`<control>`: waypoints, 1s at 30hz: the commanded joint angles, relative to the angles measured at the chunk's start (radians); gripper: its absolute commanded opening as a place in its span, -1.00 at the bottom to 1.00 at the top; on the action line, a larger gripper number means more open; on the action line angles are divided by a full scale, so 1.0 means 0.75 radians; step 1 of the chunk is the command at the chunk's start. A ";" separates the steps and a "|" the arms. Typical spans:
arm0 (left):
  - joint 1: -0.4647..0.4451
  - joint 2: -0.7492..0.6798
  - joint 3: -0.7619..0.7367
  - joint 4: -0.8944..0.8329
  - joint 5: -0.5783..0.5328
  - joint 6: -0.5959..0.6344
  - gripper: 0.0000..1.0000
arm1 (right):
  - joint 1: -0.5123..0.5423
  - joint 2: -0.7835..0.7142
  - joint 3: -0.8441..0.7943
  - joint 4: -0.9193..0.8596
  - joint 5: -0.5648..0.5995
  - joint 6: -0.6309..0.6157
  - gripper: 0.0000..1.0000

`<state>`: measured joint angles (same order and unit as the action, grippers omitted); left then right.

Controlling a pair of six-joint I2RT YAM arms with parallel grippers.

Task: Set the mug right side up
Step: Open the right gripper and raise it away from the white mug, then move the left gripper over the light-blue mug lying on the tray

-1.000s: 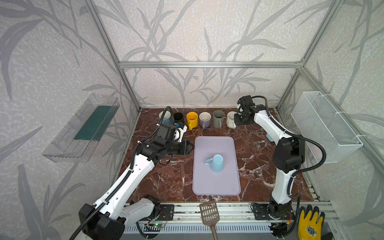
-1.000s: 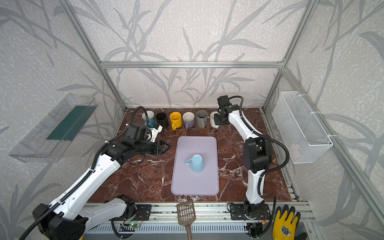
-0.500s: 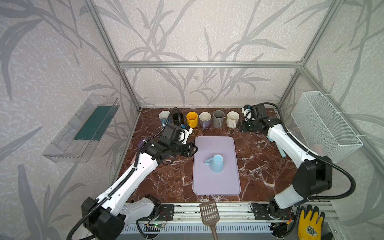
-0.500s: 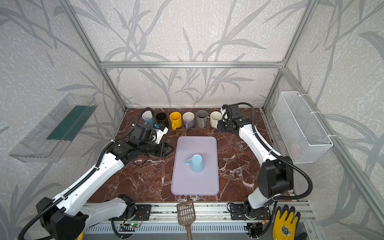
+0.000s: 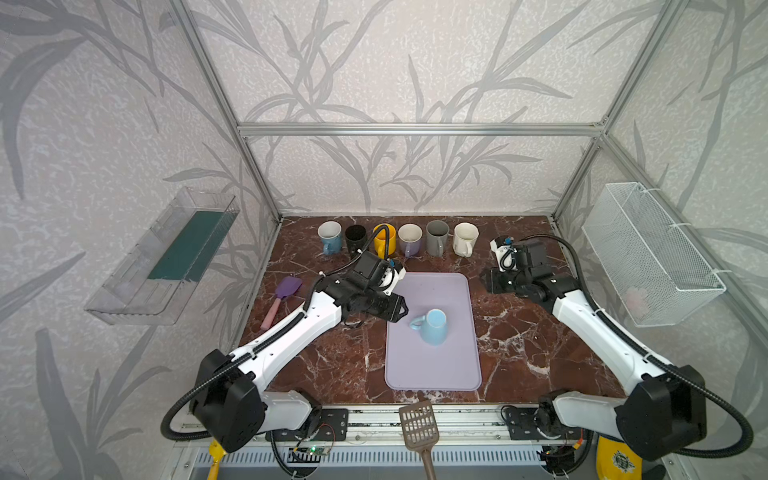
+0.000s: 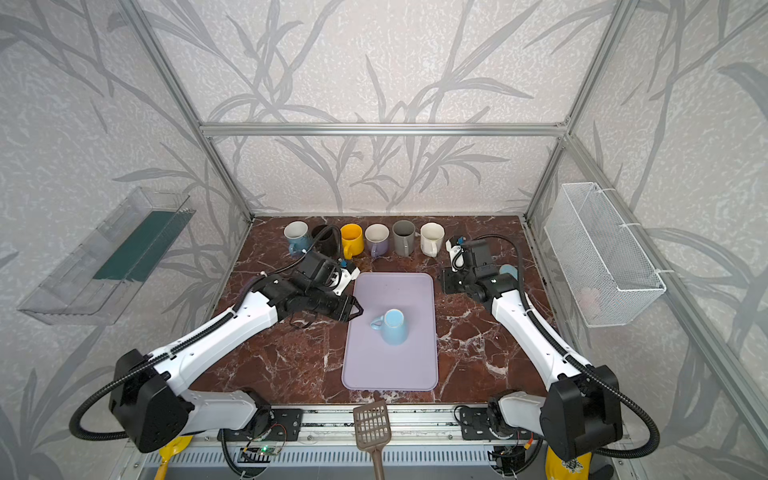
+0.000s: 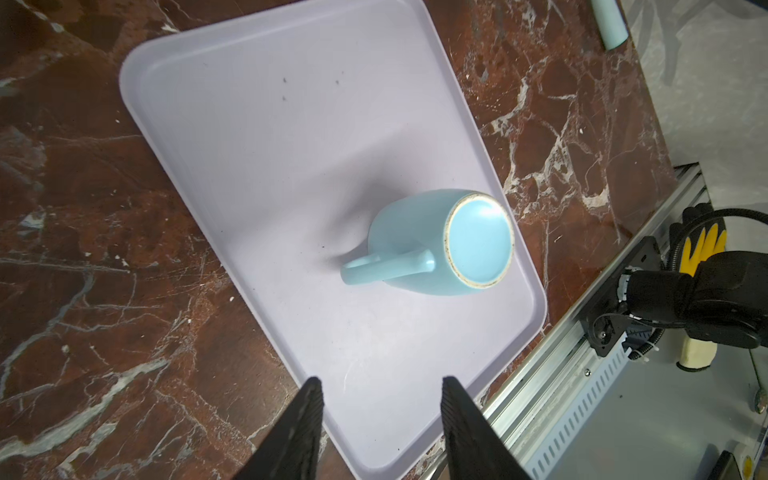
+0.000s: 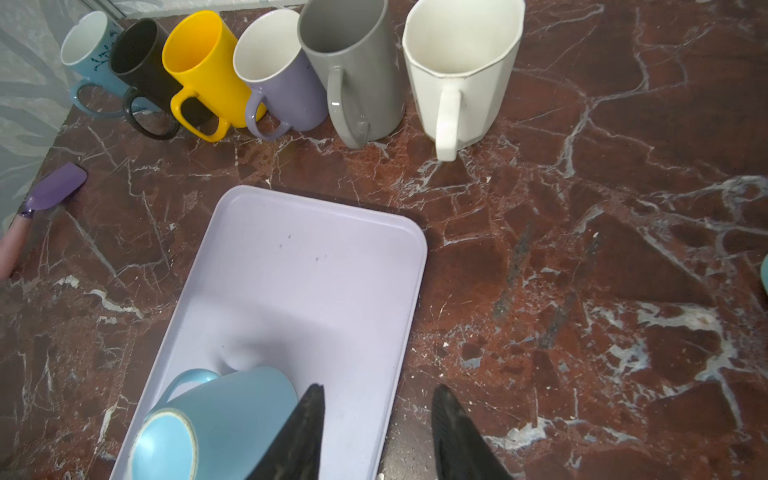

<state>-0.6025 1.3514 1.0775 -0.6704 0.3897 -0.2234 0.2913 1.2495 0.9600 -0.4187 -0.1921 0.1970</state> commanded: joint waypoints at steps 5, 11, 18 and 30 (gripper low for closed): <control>-0.030 0.120 -0.017 0.057 0.044 0.111 -0.03 | 0.029 -0.063 -0.123 0.082 -0.015 0.058 -0.14; -0.031 0.193 -0.058 0.213 0.213 0.164 -0.03 | 0.031 -0.099 -0.195 0.090 0.007 0.077 -0.13; -0.034 0.268 -0.059 0.268 0.212 0.257 -0.03 | 0.031 -0.133 -0.218 0.063 0.043 0.064 -0.14; -0.033 0.331 -0.044 0.409 0.287 0.313 -0.02 | 0.031 -0.142 -0.219 0.041 0.063 0.056 -0.14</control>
<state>-0.6239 1.5940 1.0382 -0.4034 0.5636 -0.0326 0.3107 1.1633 0.8043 -0.3717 -0.1581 0.2428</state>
